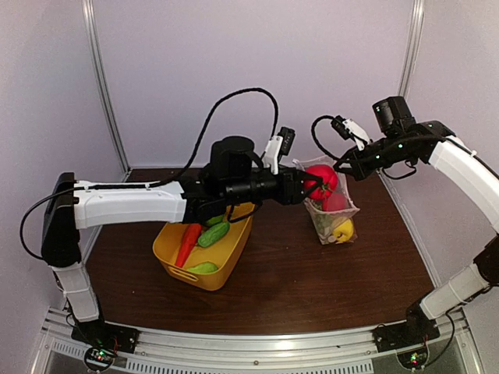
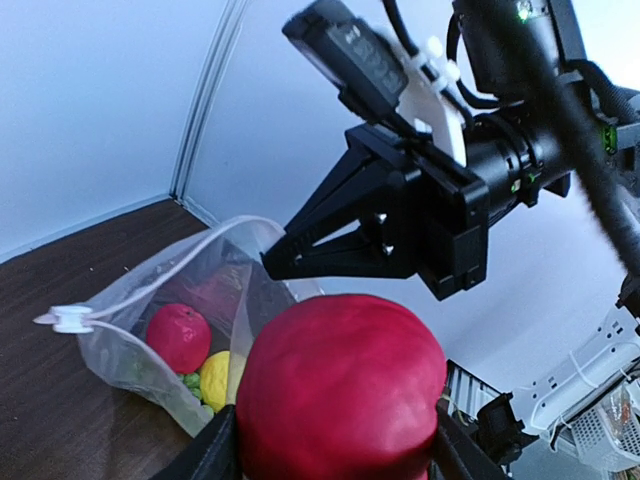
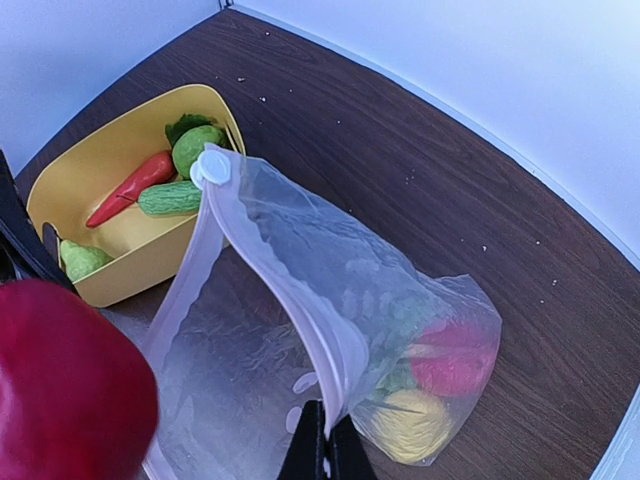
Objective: Place the food in the zip-top bag and seal the zipper
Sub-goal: Place the fake vegetable in the zipper food storage bag.
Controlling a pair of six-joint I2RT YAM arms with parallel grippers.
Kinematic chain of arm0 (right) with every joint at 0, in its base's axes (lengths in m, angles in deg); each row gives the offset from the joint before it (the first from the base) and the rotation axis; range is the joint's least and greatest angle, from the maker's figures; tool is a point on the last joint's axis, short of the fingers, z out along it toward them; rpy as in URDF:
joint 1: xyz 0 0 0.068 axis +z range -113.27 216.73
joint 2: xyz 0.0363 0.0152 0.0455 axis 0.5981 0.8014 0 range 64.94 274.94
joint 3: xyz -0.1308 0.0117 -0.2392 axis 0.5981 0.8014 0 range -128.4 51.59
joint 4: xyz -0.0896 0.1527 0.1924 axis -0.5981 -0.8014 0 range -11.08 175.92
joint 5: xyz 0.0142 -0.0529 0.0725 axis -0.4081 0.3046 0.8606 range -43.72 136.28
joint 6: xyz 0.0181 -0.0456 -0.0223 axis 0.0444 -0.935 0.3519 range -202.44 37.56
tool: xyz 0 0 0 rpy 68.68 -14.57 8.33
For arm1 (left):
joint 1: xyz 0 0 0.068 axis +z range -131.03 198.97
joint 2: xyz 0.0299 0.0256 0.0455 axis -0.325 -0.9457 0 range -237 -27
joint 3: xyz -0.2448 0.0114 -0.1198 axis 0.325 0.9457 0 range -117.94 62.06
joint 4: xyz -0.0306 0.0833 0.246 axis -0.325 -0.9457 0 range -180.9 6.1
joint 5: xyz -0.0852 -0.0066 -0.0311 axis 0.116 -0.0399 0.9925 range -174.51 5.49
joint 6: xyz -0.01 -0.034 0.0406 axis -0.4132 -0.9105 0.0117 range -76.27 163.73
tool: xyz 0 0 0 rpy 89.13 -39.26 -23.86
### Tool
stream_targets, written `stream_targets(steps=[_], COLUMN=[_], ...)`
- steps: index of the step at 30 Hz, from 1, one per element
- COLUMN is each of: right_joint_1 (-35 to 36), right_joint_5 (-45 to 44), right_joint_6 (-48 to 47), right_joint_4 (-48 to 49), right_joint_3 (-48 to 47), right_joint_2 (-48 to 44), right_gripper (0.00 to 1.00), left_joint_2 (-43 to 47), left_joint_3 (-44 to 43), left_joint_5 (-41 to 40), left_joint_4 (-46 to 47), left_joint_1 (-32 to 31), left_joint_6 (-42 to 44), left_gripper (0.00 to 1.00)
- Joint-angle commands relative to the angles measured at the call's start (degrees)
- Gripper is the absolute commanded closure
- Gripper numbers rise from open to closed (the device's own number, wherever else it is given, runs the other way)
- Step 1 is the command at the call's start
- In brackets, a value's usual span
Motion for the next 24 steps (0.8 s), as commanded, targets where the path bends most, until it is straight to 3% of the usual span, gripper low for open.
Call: stream_targets(steps=[1, 6, 16, 24], right_joint_1=[0.26, 0.37, 0.98, 1.06], right_joint_5=[3.32, 3.68, 7.21, 6.46], right_joint_6=[2.08, 3.51, 4.73, 4.99], right_joint_4=[0.88, 2.41, 3.58, 3.33], right_joint_3=[-1.75, -1.95, 0.83, 0.53], right_joint_2=[-0.56, -0.81, -3.55, -5.14], right_gripper=[1.0, 1.0, 1.0, 1.0], left_joint_2=[-4.16, -6.1, -14.47, -16.26], left_joint_3=[-4.73, -7.42, -23.77, -26.07], left_joint_5=[-2.64, -8.44, -19.15, -19.68], left_joint_4=[4.32, -4.85, -27.15, -26.43], left_joint_1=[-1.95, -2.02, -1.63, -1.62], left_joint_6=[-3.33, -4.73, -6.38, -6.71], left_gripper=[0.54, 0.54, 0.48, 0.33])
